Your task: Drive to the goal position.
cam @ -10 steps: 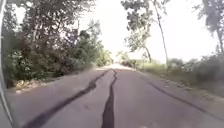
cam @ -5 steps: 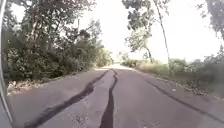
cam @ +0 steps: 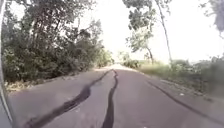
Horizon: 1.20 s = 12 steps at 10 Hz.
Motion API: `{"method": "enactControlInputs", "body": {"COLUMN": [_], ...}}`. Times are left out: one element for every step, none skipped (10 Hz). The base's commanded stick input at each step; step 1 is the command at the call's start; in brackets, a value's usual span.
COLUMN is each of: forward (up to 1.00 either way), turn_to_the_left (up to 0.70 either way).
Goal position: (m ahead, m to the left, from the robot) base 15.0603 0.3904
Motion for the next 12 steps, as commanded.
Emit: {"method": "enactControlInputs", "body": {"forward": [0.70,0.70,0.70,0.70,0.70,0.70,0.70,0.70,0.70,0.70,0.70,0.70], "turn_to_the_left": [0.00,0.00,0.00,0.00,0.00,0.00,0.00,0.00,0.00,0.00,0.00,0.00]}}
